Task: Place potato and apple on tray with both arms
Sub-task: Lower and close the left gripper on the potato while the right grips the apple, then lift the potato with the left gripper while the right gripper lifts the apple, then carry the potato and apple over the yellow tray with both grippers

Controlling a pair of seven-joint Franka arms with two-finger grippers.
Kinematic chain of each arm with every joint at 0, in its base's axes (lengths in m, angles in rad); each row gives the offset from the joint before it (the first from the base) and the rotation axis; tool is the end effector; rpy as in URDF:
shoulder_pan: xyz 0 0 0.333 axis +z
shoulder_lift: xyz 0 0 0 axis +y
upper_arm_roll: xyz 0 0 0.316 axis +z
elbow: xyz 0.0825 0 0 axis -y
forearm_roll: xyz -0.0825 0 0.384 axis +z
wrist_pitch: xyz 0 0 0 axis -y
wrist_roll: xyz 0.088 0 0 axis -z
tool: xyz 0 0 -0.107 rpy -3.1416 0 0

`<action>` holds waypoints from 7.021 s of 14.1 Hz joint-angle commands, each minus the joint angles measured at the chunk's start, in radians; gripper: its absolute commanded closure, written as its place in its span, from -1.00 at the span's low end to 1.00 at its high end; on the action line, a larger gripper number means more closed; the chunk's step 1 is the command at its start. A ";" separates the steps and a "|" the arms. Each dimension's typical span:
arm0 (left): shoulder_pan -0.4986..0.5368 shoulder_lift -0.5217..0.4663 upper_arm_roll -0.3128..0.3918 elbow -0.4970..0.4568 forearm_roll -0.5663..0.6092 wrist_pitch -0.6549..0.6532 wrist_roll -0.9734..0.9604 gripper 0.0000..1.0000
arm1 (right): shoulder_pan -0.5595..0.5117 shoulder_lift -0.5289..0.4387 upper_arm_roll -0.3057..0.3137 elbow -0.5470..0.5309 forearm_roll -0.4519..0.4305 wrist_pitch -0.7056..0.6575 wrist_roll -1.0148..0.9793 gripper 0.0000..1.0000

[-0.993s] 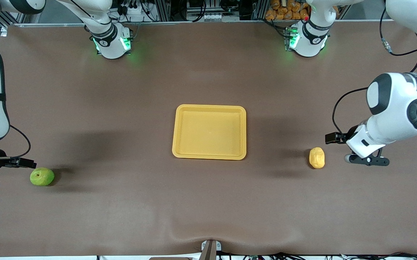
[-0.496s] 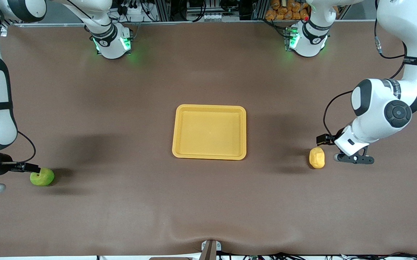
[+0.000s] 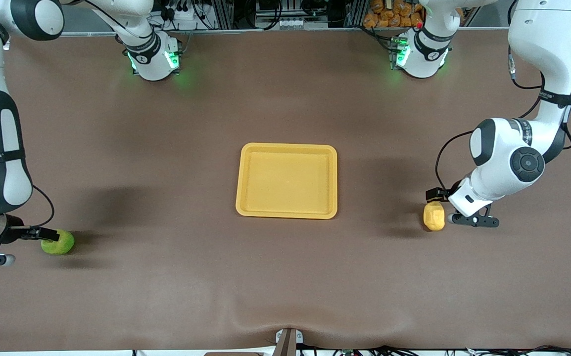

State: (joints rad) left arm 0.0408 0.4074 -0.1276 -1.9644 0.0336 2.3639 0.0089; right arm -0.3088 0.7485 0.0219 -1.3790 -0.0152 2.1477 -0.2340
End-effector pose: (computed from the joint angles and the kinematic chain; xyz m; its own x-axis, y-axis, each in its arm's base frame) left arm 0.6128 -0.0499 0.2663 0.9940 -0.1093 -0.0038 -0.1092 -0.9937 0.0270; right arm 0.7041 -0.2119 0.2704 0.9985 -0.0507 0.0203 -0.0507 -0.9987 0.0028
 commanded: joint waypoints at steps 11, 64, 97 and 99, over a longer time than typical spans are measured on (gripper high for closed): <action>0.005 0.125 0.006 0.007 0.017 0.175 -0.050 -1.00 | -0.032 0.110 0.020 0.023 0.015 0.101 -0.024 -1.00; -0.177 -0.063 -0.248 0.136 0.133 -0.227 -0.809 1.00 | 0.347 -0.225 0.030 0.124 0.078 -0.623 0.518 1.00; -0.611 0.326 -0.122 0.374 0.393 -0.308 -1.167 1.00 | 0.729 -0.325 0.030 -0.365 0.208 -0.108 1.130 1.00; -0.610 0.327 -0.122 0.374 0.393 -0.308 -1.165 1.00 | 0.746 -0.299 0.030 -0.365 0.208 -0.069 1.163 1.00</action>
State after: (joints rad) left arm -0.5701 0.7268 -0.2481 -1.6060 0.4049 2.0746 -1.1590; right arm 0.4105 0.4371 0.0626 -1.7335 0.1747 2.0412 0.8899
